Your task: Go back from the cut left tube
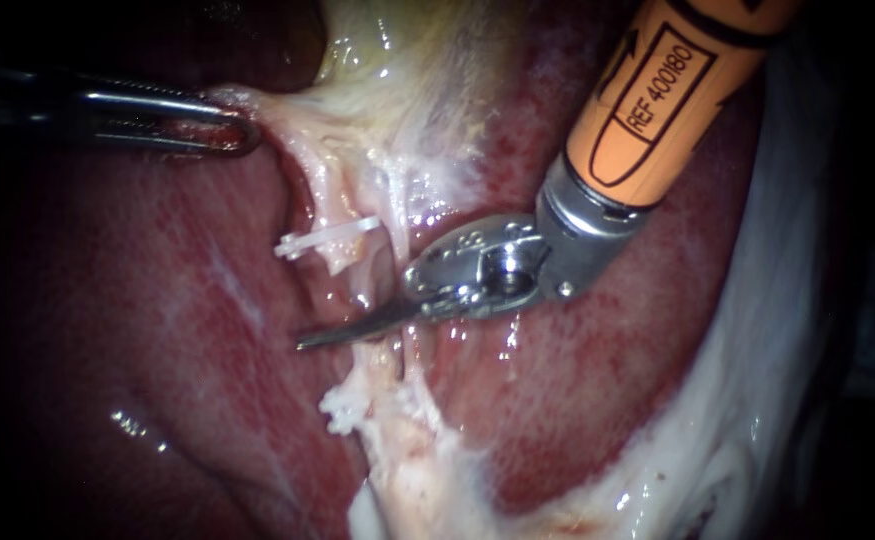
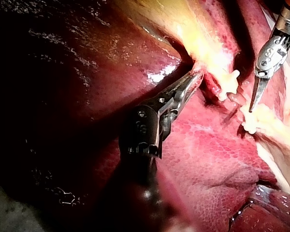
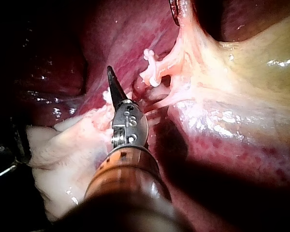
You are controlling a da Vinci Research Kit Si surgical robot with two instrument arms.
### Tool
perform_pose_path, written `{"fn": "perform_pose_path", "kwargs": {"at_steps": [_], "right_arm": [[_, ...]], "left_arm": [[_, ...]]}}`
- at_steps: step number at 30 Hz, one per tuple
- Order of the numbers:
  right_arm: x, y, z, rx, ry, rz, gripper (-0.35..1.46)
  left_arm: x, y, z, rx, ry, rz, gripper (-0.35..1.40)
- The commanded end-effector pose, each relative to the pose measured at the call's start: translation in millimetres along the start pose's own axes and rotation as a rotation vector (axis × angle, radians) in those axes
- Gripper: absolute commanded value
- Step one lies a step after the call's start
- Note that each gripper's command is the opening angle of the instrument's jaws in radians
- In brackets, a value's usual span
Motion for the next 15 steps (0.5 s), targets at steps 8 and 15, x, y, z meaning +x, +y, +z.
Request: {"fn": "perform_pose_path", "kwargs": {"at_steps": [8,15], "right_arm": [[0.2,0.2,0.4,-0.120,0.031,0.024,1.36],[-1.2,-1.3,-1.5,-0.233,0.057,0.037,1.43]], "left_arm": [[0.0,0.1,0.0,0.000,0.000,0.000,-0.35],[-0.1,0.0,-0.1,-0.001,0.000,0.000,-0.35]]}}
